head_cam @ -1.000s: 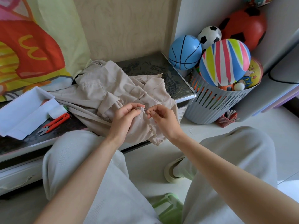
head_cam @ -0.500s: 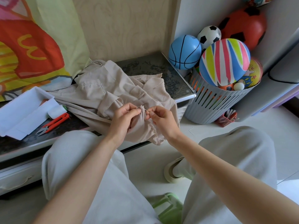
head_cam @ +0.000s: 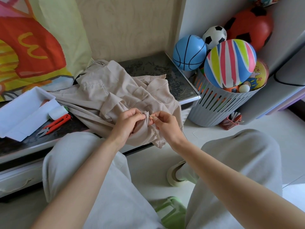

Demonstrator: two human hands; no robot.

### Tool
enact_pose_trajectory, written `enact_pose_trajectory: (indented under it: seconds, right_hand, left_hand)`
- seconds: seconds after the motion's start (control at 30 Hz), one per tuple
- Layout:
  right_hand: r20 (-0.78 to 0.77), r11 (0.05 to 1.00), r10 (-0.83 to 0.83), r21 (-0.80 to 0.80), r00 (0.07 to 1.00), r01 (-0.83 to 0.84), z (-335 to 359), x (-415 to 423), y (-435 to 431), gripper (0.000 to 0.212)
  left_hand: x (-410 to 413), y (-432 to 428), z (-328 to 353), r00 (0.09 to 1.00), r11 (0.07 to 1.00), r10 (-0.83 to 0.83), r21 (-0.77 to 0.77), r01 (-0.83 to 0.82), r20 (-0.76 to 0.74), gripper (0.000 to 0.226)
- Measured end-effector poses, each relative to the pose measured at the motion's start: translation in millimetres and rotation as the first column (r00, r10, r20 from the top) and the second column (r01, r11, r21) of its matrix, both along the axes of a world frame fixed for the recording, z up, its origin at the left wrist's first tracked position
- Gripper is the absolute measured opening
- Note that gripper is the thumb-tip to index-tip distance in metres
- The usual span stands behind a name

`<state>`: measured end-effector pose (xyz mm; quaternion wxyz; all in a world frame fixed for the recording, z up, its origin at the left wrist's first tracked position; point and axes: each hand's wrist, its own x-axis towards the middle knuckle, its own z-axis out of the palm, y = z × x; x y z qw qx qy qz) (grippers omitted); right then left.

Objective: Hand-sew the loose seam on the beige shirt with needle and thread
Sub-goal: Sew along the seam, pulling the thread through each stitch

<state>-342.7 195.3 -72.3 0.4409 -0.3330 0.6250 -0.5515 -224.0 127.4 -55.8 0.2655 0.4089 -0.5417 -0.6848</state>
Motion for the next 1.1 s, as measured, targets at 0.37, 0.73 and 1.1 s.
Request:
enact_pose_trajectory:
  seconds: [0.37, 0.73, 1.1]
  right_hand:
    - [0.030, 0.997, -0.008, -0.073, 1.000, 0.010, 11.5, 5.9, -4.8, 0.024]
    - [-0.030, 0.999, 0.036, -0.004, 0.999, -0.036, 6.8, 1.3, 0.9, 0.015]
    - [0.016, 0.998, 0.008, -0.067, 1.000, -0.007, 8.1, 4.4, -3.1, 0.006]
  left_hand:
    - [0.6, -1.1, -5.1, 0.997, 0.998, 0.056, -0.010, -0.057, -0.060, 0.013]
    - [-2.3, -3.5, -12.0, 0.985, 0.981, 0.141, -0.118, -0.153, -0.104, 0.012]
    - [-0.2, -3.3, -16.2, 0.998, 0.981, 0.033, -0.188, -0.041, -0.046, 0.014]
